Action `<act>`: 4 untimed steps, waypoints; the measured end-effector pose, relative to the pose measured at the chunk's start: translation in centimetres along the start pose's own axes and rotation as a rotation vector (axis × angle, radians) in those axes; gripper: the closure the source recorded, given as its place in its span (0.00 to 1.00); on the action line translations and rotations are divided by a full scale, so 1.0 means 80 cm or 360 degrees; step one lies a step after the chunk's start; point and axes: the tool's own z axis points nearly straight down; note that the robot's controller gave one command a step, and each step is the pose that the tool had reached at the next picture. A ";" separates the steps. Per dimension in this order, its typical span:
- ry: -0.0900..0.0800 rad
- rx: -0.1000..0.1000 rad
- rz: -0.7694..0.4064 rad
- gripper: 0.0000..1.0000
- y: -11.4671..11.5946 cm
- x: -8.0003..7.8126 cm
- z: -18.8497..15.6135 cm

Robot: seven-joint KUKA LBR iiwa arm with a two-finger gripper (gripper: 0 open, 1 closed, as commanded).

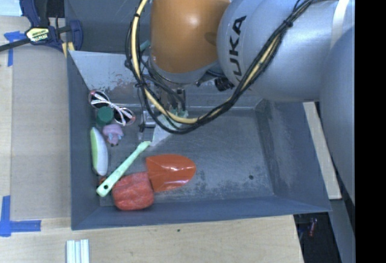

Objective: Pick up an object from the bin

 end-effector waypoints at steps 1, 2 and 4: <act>-0.0014 -0.0003 0.0006 0.00 -0.002 -0.002 -0.006; -0.0017 -0.0002 -0.0217 0.00 -0.075 -0.031 0.058; -0.0015 0.0004 -0.0625 0.00 -0.151 -0.063 0.107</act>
Offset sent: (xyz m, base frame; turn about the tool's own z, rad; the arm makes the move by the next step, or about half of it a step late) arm 0.0330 -0.0841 -0.0689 -0.1856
